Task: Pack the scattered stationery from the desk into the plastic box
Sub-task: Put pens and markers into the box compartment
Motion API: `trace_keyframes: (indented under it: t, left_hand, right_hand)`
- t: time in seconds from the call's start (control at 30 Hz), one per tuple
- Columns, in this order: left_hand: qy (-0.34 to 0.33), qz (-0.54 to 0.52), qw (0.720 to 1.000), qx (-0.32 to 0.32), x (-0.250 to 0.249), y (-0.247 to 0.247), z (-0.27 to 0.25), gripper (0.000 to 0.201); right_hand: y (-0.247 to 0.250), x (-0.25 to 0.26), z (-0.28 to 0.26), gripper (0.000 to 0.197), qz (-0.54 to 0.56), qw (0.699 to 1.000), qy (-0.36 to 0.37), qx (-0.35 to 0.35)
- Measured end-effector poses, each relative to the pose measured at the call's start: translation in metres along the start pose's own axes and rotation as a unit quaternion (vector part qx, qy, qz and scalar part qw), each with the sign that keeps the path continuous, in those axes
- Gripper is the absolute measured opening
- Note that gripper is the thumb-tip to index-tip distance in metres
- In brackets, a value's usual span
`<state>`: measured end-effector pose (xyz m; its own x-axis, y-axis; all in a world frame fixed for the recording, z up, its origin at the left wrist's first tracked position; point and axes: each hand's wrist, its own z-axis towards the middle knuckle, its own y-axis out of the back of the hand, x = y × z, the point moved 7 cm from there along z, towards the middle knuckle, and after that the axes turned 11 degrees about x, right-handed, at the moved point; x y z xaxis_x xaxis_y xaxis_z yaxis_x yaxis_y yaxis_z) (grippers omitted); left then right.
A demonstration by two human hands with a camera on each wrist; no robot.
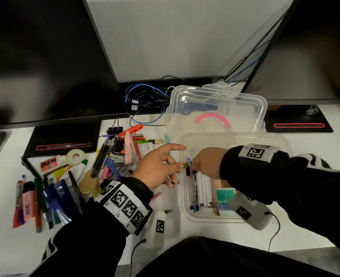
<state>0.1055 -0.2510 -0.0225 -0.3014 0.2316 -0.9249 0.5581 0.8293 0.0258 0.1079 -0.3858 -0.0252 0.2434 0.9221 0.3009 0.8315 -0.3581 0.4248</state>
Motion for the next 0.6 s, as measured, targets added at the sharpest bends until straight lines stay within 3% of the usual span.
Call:
trace_keyframes:
  t: [0.13, 0.33, 0.43, 0.5, 0.6]
  left_hand:
    - [-0.001, 0.006, 1.000, -0.004, -0.001, 0.000, -0.001, 0.041]
    - [0.000, 0.012, 1.000, -0.013, -0.001, 0.001, -0.002, 0.042]
    - [-0.002, 0.012, 1.000, -0.017, -0.001, 0.000, -0.003, 0.042]
    - [-0.002, 0.011, 1.000, -0.022, 0.000, -0.001, -0.005, 0.042]
    - [-0.002, 0.010, 1.000, -0.027, 0.000, -0.001, -0.005, 0.042]
  right_hand:
    - [-0.015, 0.008, 0.004, 0.045, -0.141, 0.987, -0.033, 0.069]
    - [-0.019, 0.012, 0.005, 0.057, -0.271, 0.962, -0.021, 0.014]
    - [-0.020, 0.010, 0.005, 0.051, -0.329, 0.944, -0.020, 0.012]
    - [-0.027, 0.007, 0.003, 0.042, -0.415, 0.909, -0.016, 0.031]
    - [-0.028, 0.012, -0.001, 0.037, -0.468, 0.883, 0.032, 0.017]
